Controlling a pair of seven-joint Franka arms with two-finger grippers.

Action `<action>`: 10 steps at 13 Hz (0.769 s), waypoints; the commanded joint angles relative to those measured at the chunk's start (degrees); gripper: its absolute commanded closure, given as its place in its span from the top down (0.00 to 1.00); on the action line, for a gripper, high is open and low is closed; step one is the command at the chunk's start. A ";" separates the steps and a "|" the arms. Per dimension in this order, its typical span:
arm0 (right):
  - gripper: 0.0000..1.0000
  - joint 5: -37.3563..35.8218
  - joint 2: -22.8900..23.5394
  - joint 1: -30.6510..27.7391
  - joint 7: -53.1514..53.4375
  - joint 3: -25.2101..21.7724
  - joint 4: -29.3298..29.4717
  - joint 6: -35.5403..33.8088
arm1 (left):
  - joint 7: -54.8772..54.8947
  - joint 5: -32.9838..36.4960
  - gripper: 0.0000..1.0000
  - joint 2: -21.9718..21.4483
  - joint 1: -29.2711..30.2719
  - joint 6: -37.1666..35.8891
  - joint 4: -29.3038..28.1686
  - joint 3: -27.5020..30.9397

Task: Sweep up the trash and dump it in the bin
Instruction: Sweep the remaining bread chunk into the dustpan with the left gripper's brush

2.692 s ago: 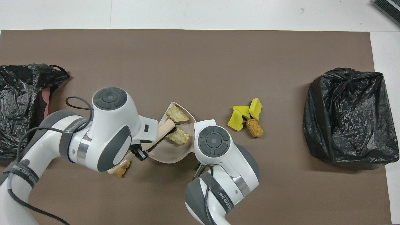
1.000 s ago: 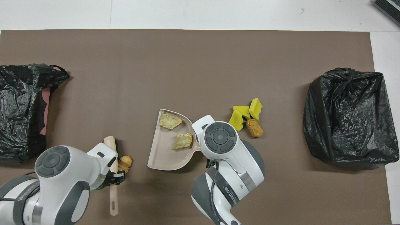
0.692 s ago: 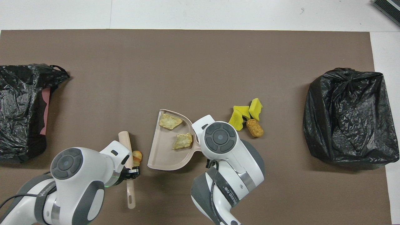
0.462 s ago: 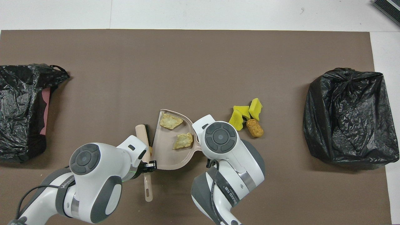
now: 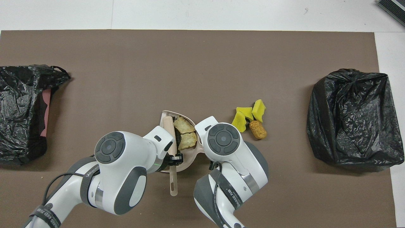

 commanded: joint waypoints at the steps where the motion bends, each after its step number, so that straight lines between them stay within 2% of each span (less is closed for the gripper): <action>1: 0.00 -0.98 -0.50 -0.44 -0.50 0.29 -1.19 0.76 | 0.71 -1.24 0.00 -0.28 2.52 -4.88 4.59 1.11; 5: 0.00 -0.98 -0.50 -0.35 0.38 0.29 -1.19 0.67 | 1.06 -0.10 0.00 -1.25 8.15 -6.57 5.22 1.29; 10: 0.00 -0.98 -2.60 -2.01 0.29 -0.06 0.03 -2.22 | 1.24 10.33 0.00 -2.04 12.74 -9.46 5.22 1.37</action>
